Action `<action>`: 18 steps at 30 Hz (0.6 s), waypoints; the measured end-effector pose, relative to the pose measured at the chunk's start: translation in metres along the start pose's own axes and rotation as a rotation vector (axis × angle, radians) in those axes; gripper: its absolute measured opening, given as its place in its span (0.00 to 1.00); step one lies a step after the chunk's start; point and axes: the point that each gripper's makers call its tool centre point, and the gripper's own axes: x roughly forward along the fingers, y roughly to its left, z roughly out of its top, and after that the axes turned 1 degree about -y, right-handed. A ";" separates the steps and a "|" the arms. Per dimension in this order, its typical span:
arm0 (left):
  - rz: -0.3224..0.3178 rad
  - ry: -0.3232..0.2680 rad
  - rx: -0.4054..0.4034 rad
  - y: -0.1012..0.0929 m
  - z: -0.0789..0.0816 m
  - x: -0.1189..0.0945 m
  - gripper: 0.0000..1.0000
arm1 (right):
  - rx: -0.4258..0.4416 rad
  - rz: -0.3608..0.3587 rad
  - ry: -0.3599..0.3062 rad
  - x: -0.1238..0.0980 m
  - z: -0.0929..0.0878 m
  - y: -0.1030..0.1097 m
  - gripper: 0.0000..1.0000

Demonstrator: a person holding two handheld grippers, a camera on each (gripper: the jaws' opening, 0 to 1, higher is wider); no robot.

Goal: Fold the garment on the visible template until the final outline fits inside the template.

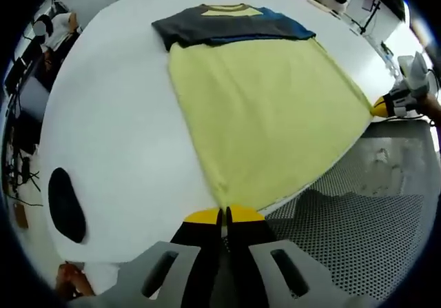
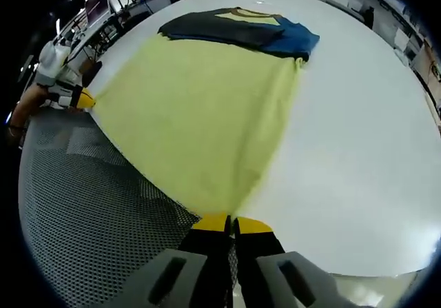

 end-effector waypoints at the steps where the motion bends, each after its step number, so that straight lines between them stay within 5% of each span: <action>1: 0.009 0.011 0.026 0.000 -0.001 0.000 0.02 | 0.002 0.007 0.006 0.000 -0.001 0.001 0.00; 18: 0.037 0.050 0.028 -0.003 -0.003 0.002 0.02 | -0.047 0.032 -0.006 0.001 -0.001 -0.002 0.00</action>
